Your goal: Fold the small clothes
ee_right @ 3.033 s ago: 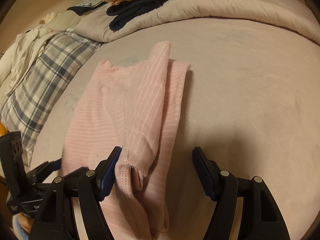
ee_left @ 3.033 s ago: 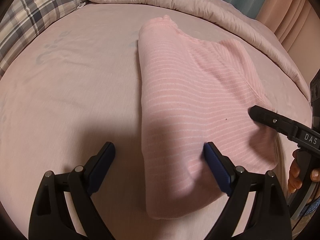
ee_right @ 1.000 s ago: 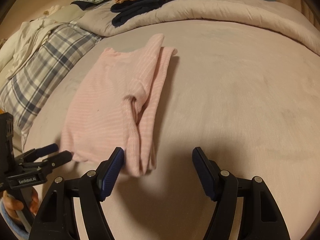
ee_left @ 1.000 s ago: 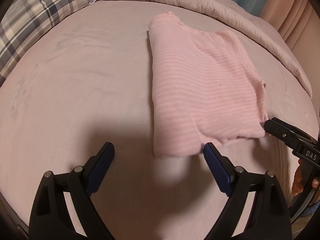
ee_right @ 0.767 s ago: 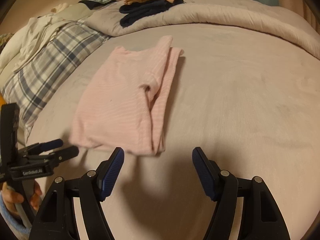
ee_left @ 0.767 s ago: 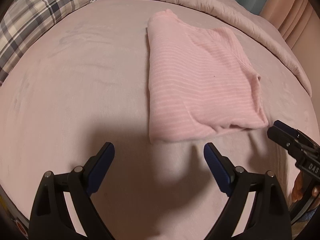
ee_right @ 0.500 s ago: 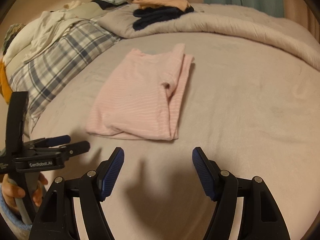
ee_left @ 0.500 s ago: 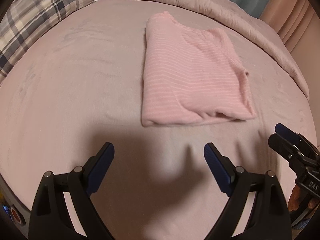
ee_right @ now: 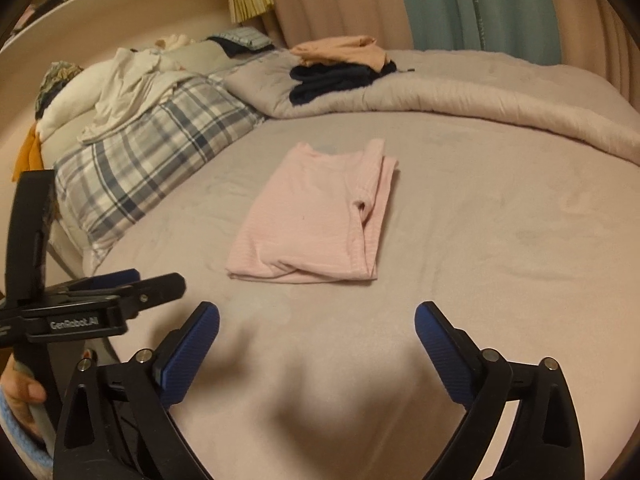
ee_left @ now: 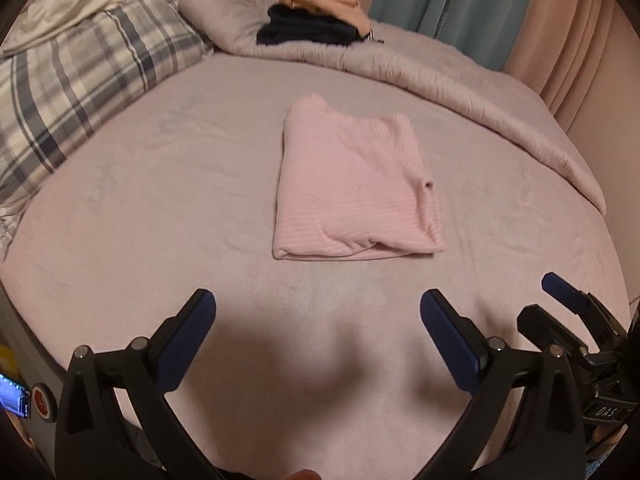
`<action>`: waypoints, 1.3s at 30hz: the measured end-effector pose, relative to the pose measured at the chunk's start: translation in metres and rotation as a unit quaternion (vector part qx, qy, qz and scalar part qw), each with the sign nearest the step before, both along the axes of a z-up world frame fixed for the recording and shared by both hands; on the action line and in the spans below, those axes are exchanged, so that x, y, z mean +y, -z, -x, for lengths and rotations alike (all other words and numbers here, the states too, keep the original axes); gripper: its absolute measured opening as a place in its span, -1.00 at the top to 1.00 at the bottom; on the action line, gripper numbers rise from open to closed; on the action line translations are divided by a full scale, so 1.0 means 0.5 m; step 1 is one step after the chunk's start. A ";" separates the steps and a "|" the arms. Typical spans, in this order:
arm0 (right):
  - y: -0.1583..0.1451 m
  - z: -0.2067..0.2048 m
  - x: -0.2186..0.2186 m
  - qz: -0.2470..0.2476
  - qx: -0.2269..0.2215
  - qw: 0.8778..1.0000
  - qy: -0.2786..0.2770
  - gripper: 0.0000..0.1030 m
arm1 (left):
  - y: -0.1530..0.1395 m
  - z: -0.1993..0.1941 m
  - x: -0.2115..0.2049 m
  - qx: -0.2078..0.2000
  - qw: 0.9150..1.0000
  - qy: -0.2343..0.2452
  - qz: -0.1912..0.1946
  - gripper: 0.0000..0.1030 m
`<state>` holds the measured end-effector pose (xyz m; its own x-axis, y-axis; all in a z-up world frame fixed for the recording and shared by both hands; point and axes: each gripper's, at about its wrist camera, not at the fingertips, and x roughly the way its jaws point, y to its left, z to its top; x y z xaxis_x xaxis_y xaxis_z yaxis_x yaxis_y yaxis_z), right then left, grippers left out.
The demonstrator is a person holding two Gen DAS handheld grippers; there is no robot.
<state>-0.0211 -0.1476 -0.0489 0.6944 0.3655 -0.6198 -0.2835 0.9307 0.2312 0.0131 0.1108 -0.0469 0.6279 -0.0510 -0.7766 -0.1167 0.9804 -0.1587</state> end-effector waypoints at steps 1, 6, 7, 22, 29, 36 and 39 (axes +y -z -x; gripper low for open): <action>-0.004 0.007 -0.003 -0.004 -0.003 1.000 0.001 -0.98 | -0.009 0.008 0.000 -0.007 1.000 -0.001 -0.001 -0.99; -0.017 0.028 -0.019 -0.028 -0.018 0.999 0.000 -0.98 | -0.040 0.031 -0.015 -0.030 1.000 0.003 -0.001 -0.99; -0.017 0.030 -0.020 -0.031 -0.019 0.999 0.004 -0.98 | -0.043 0.034 -0.021 -0.032 0.999 0.003 -0.008 -0.99; -0.030 0.067 -0.034 -0.044 -0.034 0.998 -0.003 -0.98 | -0.059 0.067 -0.075 -0.046 0.997 0.003 -0.070 -0.99; -0.032 0.068 -0.033 -0.049 -0.035 0.998 -0.004 -0.98 | -0.056 0.068 -0.078 -0.044 0.996 0.001 -0.078 -0.99; -0.036 0.065 -0.036 -0.051 -0.037 0.998 0.000 -0.98 | -0.056 0.060 -0.079 -0.045 0.996 0.003 -0.074 -0.99; -0.037 0.064 -0.035 -0.050 -0.037 0.998 0.000 -0.98 | -0.055 0.057 -0.079 -0.046 0.996 0.005 -0.072 -0.99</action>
<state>-0.0531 -0.1652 -0.0304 0.7373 0.4219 -0.5276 -0.3024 0.9045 0.3007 -0.0155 0.0713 -0.0192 0.6968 0.0505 -0.7155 -0.0989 0.9948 -0.0261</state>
